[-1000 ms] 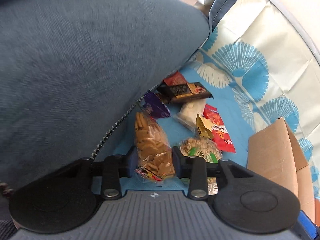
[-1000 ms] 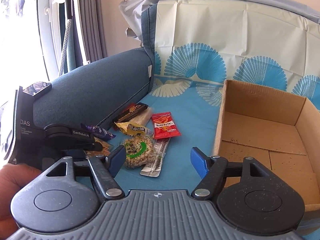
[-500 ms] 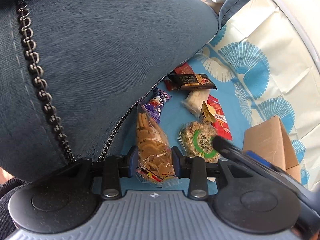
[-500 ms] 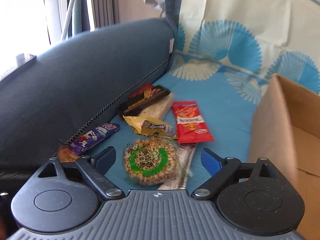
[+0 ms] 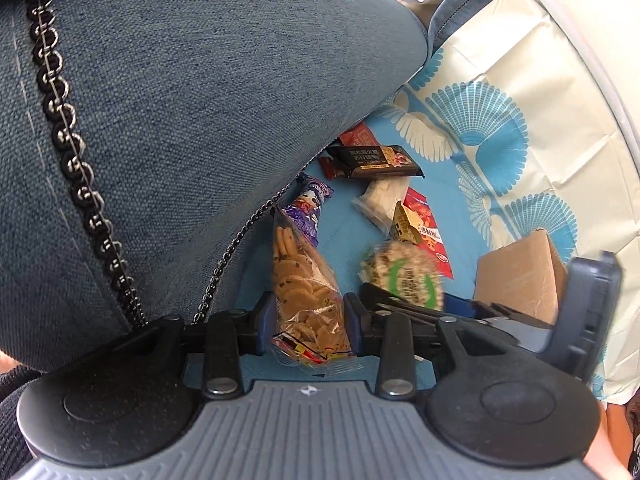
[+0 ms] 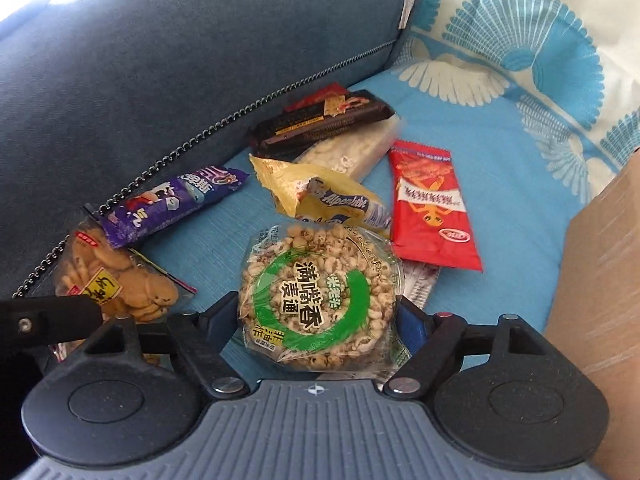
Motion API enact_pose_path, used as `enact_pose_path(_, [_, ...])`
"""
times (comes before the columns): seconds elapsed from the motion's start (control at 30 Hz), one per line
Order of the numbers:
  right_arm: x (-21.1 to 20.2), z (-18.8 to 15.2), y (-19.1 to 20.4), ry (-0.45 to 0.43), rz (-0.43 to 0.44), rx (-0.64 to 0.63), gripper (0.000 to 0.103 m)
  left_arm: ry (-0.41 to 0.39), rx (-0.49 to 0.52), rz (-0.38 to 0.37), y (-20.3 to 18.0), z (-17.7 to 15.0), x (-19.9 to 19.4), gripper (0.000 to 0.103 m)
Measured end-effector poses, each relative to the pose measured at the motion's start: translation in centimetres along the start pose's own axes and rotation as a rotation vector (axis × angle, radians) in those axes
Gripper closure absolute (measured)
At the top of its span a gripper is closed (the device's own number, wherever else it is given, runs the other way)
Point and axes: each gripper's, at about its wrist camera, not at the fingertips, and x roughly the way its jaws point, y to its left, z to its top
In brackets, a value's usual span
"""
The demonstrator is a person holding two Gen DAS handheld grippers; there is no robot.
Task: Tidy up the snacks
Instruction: 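Grasp the clear cookie bag with the left tool while the right tool grasps the round rice-cracker cake, then lift the cookie bag with the left tool while the right tool lifts the rice-cracker cake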
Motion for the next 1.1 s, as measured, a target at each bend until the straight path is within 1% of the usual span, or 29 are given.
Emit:
enact_pose_path(0.07, [-1.5,-0.1,0.1,-0.016,-0.018,-0.007,0.022,0.001,0.000,-0.003,0.0,0.0,0.0,0.063])
enact_pose_path(0.2, [-6.0,-0.6,-0.2,-0.057,-0.058,0.014,0.022,0.001,0.002,-0.001,-0.1,-0.1,-0.1,0.063])
enact_pose_path(0.27, [-8.6,-1.3,0.1,-0.088,-0.047,0.014,0.022,-0.004,0.007,0.004,-0.2,-0.2,-0.1,0.063])
enact_pose_path(0.37, [-12.4,-2.9,0.8,-0.132,-0.029,-0.031,0.022,-0.015,0.012,0.005,-0.5,-0.3,-0.2,0.063])
enact_pose_path(0.43, [-14.0,-4.2,1.3,-0.141,-0.016,-0.035,0.022,-0.038,0.044,0.000,-1.0,-0.4,-0.4,0.063])
enact_pose_path(0.5, [-14.8,-5.6,1.7,-0.135,0.011,-0.023,0.022,-0.037,0.097,-0.030,-1.7,-0.2,-0.4,0.063])
enact_pose_path(0.57, [-14.5,-6.9,2.1,-0.121,0.010,0.000,0.022,-0.004,0.159,-0.059,-2.7,0.3,0.1,0.063])
enact_pose_path(0.7, [-12.3,-8.9,2.9,-0.052,0.056,0.094,0.022,0.050,0.371,-0.114,-4.8,1.8,1.0,0.063])
enact_pose_path(0.77, [-11.0,-9.7,3.3,-0.012,0.029,0.110,0.022,0.083,0.448,-0.130,-5.0,2.0,1.3,0.063])
enact_pose_path(0.8, [-10.4,-10.0,3.4,0.003,0.024,0.119,0.022,0.111,0.470,-0.135,-4.7,1.8,1.8,0.063])
enact_pose_path(0.83, [-9.9,-10.2,3.3,0.016,0.026,0.130,0.022,0.148,0.455,-0.140,-4.1,1.8,2.3,0.063])
enact_pose_path(0.87, [-9.5,-10.3,3.2,0.027,0.031,0.142,0.022,0.188,0.415,-0.149,-3.5,1.9,2.9,0.063])
enact_pose_path(0.9, [-9.0,-10.2,3.0,0.035,0.036,0.156,0.022,0.212,0.388,-0.157,-3.0,2.0,3.2,0.060])
enact_pose_path(0.93, [-8.8,-10.3,2.9,0.040,0.038,0.167,0.021,0.205,0.387,-0.162,-3.1,1.9,3.1,0.052])
enact_pose_path(0.97, [-8.7,-10.2,2.7,0.045,0.037,0.178,0.021,0.182,0.388,-0.146,-3.3,1.7,3.0,0.048])
enact_pose_path(1.0, [-8.4,-10.5,2.5,0.051,0.038,0.191,0.021,0.147,0.398,-0.109,-3.6,1.3,2.7,0.042])
enact_pose_path(1.07, [-7.9,-10.2,2.1,0.060,0.047,0.217,0.020,0.092,0.445,-0.053,-4.6,0.6,2.3,0.036])
enact_pose_path(1.1, [-7.7,-10.2,1.9,0.062,0.052,0.225,0.020,0.075,0.480,-0.044,-5.1,0.3,2.2,0.031])
